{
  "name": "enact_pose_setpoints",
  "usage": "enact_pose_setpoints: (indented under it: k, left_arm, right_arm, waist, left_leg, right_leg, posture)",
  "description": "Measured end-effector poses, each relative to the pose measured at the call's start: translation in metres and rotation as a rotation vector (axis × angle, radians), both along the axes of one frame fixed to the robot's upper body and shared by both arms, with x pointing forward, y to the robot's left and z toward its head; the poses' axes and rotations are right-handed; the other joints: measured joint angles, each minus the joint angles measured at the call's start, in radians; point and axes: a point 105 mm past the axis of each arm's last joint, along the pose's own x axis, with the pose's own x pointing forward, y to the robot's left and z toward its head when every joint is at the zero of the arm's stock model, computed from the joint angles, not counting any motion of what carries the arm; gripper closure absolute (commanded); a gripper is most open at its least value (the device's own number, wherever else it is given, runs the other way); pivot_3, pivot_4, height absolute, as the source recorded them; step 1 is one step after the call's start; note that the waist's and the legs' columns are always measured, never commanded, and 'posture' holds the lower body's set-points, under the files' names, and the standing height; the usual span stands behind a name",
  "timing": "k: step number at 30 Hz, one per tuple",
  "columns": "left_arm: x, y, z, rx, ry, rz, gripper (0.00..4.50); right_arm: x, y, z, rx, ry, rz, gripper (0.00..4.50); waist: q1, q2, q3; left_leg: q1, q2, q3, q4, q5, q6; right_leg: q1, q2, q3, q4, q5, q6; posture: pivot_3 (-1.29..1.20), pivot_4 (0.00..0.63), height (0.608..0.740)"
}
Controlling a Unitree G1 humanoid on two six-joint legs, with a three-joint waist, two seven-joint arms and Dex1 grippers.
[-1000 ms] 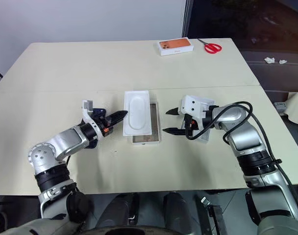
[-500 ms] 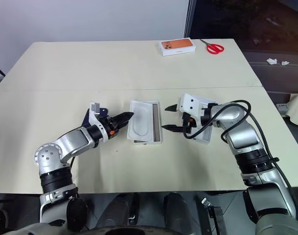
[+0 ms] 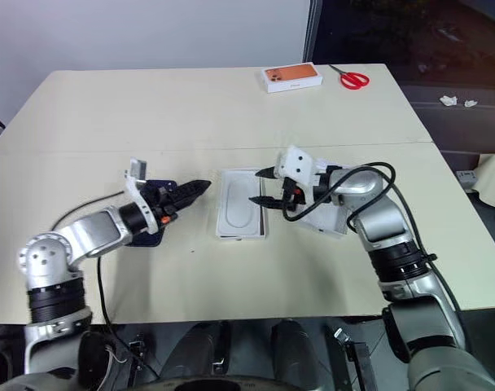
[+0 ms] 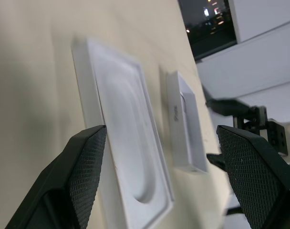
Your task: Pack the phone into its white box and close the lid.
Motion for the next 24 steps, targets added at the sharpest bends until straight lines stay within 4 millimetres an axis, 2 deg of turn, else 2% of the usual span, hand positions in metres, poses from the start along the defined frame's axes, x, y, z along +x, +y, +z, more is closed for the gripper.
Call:
enact_pose_setpoints:
  k: [3,4,13,17,24]
  left_arm:
    - [0.0,0.017,-0.001,0.125,-0.1,0.043,0.59]
    - [0.001,0.024,-0.003,0.168,-0.128,0.063,0.59]
    - [-0.006,0.063,-0.002,0.393,-0.311,0.062,0.59]
    - [-0.007,0.065,0.0,0.421,-0.344,0.043,0.59]
    - [-0.003,0.065,0.001,0.423,-0.357,0.062,0.59]
  right_arm:
    - [0.001,0.012,-0.008,-0.041,-0.019,-0.001,4.35]
    - [0.001,0.015,-0.012,-0.071,-0.034,-0.006,4.48]
    - [-0.002,0.035,-0.04,-0.25,-0.121,0.036,4.48]
    - [-0.012,0.052,-0.054,-0.315,-0.157,0.113,4.48]
    - [-0.005,0.048,-0.057,-0.395,-0.251,0.14,4.48]
  waist:
    - [0.0,0.0,0.0]
    - [0.0,0.001,0.0]
    - [-0.003,0.001,0.0]
    - [-0.002,0.001,0.0]
    - [-0.001,0.001,0.0]
  left_leg:
    - [0.0,0.0,0.0,0.0,0.0,0.0]
    - [0.0,-0.001,0.001,-0.001,0.0,0.0]
    - [0.0,0.0,0.0,-0.002,-0.001,0.001]
    - [0.0,0.0,0.0,-0.002,-0.002,0.003]
    - [0.0,0.0,-0.001,-0.001,-0.002,0.004]
  right_leg:
    - [0.0,0.0,0.0,-0.001,0.0,0.0]
    - [0.0,0.0,0.0,-0.001,0.0,0.0]
    - [-0.001,-0.001,0.0,-0.001,0.0,0.0]
    - [-0.001,-0.001,0.0,-0.001,0.0,0.0]
    - [0.0,-0.001,0.0,-0.001,0.0,0.0]
  posture:
    - [0.0,0.15,0.74]
    - [0.0,0.15,0.74]
    - [0.0,0.15,0.74]
    - [0.0,0.15,0.74]
    - [0.0,0.15,0.74]
